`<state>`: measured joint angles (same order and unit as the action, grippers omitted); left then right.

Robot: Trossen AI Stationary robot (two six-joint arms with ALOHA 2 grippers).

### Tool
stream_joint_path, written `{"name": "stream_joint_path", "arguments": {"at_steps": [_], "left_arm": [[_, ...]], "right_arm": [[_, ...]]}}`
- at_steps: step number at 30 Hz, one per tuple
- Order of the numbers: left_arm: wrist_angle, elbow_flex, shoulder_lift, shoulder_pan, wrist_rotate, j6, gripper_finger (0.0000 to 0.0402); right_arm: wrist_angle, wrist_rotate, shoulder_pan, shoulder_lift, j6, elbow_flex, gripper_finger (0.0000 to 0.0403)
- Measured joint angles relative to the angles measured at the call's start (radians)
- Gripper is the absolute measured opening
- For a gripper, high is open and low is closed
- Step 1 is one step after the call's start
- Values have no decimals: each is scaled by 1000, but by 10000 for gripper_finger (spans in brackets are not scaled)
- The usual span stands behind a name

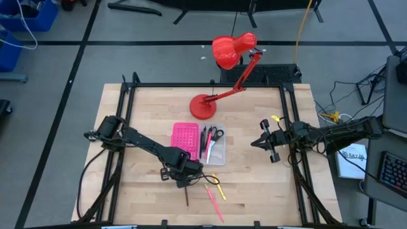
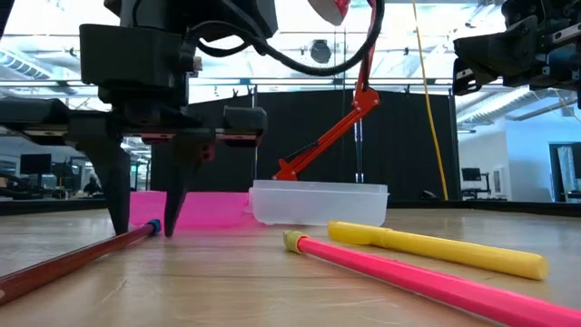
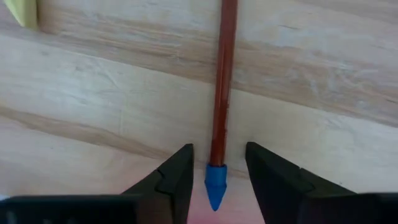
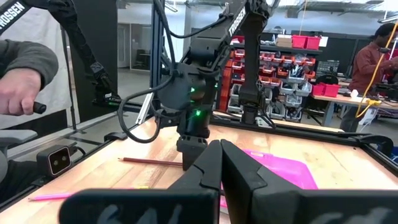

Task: Pick & place school supplies into a supply box
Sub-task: Put the brown pencil into the supply box

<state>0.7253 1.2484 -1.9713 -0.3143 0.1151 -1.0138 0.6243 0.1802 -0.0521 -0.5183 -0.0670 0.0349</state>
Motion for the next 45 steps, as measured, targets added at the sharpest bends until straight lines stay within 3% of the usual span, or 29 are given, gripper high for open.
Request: {"name": "stream_joint_path", "arguments": {"at_steps": [11,18,24,28,36,45], "left_arm": [[-15,-3,-3,27,46,-61,14],[-27,4,-4,16,18,-57,39],[34,89,-16,-13,-47,-50,12],[60,166,-9,-17,-49,-35,18],[172,290,-10,-18,-153,-203,10],[255,429,-8,93,-207,-409,4]], "right_arm": [[0,0,0,0,-1,0,0],[0,0,0,0,2,0,0],[0,3,0,0,2,0,0],[0,3,0,0,2,0,0],[-1,4,0,0,2,0,0],[-41,4,0,0,0,0,0]]}}
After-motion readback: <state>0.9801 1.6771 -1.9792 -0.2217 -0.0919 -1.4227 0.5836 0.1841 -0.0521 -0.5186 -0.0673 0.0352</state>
